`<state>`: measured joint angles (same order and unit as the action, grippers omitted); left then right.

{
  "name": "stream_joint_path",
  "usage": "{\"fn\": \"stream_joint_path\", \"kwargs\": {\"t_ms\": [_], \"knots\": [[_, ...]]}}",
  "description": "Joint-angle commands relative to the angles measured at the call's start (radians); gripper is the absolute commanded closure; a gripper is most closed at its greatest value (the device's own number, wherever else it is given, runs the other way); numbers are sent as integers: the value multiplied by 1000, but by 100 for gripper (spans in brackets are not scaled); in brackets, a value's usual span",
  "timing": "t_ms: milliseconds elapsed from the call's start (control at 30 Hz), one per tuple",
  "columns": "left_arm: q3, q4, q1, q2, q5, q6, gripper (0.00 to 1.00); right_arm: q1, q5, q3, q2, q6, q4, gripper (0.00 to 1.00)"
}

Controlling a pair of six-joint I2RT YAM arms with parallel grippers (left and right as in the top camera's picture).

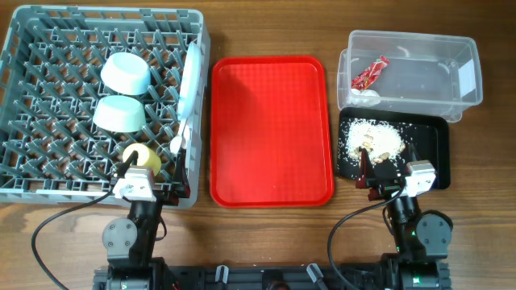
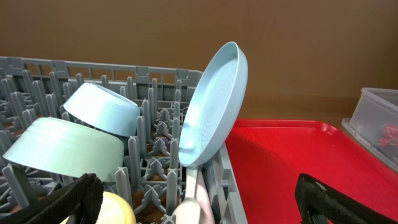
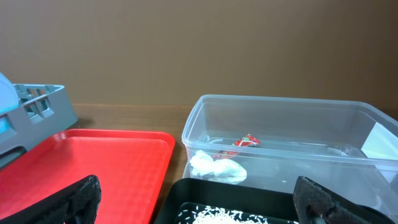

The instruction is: Sort waste into correct bins and load items into the dishwasher rack

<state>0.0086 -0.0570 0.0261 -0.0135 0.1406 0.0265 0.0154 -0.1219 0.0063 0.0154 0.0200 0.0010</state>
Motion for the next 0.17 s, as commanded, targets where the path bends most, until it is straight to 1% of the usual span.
{"fn": "stream_joint_path", "kwargs": {"t_ms": [0,133], "knots": [[-3,-6,-3,9,23,-19,0,-6,18,-1,-11,-13,5,0],[-3,-6,-3,9,23,-19,0,-6,18,-1,-11,-13,5,0]]}}
